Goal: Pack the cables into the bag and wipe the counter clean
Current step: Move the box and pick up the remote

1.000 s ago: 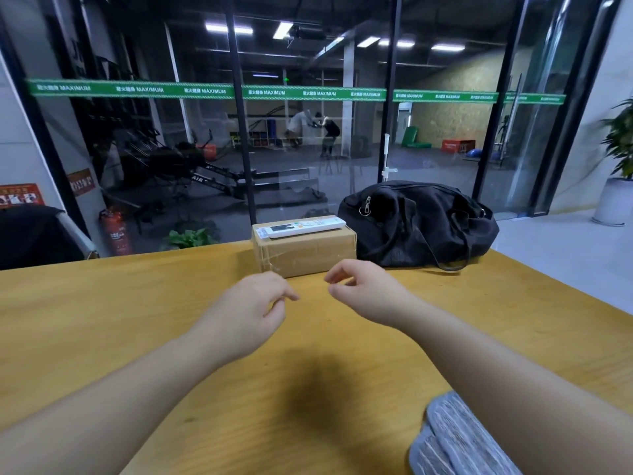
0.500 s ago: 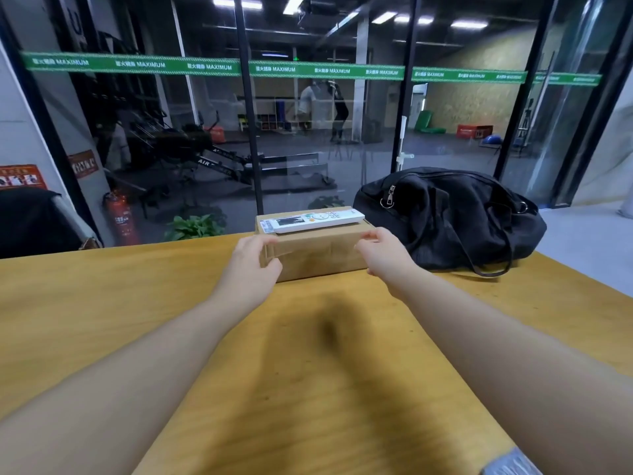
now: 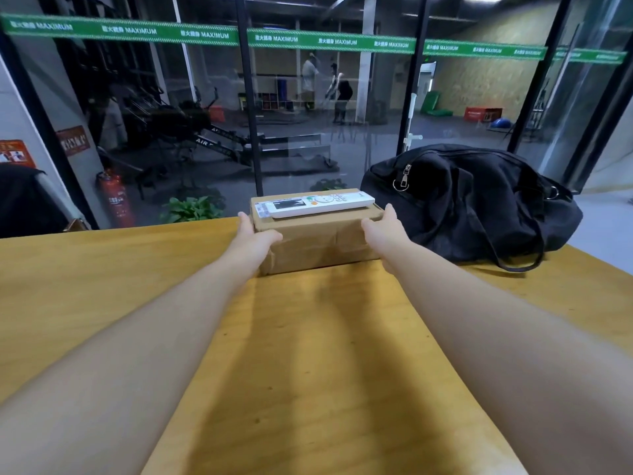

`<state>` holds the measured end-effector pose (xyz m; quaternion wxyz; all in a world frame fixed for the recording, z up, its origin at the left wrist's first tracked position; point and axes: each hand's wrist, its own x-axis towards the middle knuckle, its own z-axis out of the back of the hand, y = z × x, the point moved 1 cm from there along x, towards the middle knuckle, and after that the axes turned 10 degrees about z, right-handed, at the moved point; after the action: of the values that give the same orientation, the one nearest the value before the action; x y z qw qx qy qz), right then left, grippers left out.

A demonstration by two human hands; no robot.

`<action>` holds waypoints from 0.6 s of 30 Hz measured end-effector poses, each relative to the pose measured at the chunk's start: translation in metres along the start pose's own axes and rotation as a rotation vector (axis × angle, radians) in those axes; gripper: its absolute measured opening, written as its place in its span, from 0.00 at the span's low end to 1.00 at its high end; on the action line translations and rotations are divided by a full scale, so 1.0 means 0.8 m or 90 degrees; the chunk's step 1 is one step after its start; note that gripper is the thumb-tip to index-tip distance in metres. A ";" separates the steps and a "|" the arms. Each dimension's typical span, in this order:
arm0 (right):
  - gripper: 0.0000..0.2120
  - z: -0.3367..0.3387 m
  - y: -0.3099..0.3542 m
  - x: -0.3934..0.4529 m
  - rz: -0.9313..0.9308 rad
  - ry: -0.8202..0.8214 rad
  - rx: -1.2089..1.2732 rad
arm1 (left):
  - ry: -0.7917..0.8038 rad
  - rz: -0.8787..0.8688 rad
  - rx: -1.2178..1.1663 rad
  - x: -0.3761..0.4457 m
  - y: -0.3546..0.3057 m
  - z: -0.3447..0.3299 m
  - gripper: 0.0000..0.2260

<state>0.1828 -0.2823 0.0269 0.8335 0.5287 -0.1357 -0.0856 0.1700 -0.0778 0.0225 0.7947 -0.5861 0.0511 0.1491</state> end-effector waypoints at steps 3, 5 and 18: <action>0.32 -0.006 -0.007 0.009 -0.043 -0.023 0.013 | 0.018 -0.004 -0.040 0.010 0.005 -0.004 0.32; 0.32 -0.008 -0.009 0.011 -0.070 -0.032 0.038 | 0.033 -0.017 -0.064 0.015 0.008 -0.005 0.26; 0.32 -0.018 0.007 -0.024 -0.042 -0.013 0.161 | 0.076 -0.058 -0.160 -0.028 0.042 0.038 0.24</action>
<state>0.1689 -0.2624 0.0236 0.7554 0.6330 -0.1363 -0.1006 0.1356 -0.0437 0.0067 0.7164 -0.6908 0.0527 0.0832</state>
